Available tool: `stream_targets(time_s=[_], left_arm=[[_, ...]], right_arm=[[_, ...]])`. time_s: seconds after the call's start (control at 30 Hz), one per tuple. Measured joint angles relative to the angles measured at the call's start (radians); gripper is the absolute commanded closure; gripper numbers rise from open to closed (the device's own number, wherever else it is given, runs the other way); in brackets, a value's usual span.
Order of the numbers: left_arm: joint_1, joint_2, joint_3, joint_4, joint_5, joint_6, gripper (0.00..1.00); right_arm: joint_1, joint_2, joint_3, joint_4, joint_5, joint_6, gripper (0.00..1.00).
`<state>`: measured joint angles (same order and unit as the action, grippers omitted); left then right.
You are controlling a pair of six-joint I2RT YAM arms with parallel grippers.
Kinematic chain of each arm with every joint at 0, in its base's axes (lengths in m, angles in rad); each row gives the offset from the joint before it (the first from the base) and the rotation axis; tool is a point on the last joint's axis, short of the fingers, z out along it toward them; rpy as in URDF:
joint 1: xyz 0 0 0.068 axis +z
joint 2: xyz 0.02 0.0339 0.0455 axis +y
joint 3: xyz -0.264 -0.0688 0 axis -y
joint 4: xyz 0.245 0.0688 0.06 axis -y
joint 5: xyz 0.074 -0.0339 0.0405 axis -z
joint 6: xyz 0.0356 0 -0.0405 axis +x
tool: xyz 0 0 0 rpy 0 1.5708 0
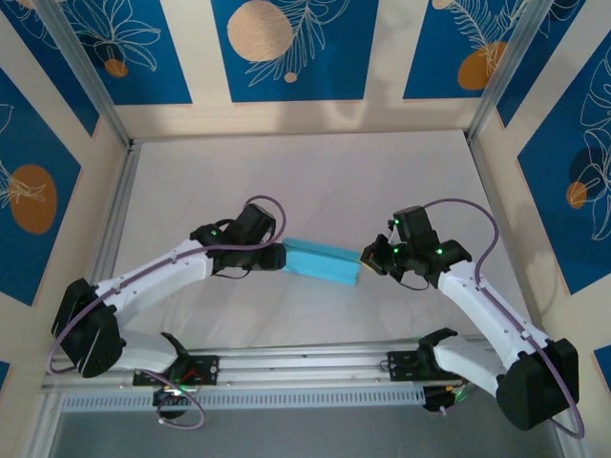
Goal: Fold the paper box
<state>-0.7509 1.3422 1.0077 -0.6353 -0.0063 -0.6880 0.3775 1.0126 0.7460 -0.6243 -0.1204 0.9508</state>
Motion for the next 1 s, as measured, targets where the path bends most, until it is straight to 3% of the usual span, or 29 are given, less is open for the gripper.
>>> stream_targets(time_s=[0.23, 0.5, 1.0], left_arm=[[0.047, -0.036, -0.007, -0.003, 0.014, 0.018, 0.55], [0.086, -0.061, -0.008, 0.095, 0.089, 0.01, 0.44], [0.127, 0.021, -0.008, 0.213, 0.167, -0.018, 0.5]], right_arm=[[0.002, 0.001, 0.0, 0.0, 0.001, -0.005, 0.93], [0.004, 0.001, 0.0, 0.0, 0.001, -0.008, 0.93], [0.01, 0.006, 0.0, 0.007, 0.002, -0.008, 0.94]])
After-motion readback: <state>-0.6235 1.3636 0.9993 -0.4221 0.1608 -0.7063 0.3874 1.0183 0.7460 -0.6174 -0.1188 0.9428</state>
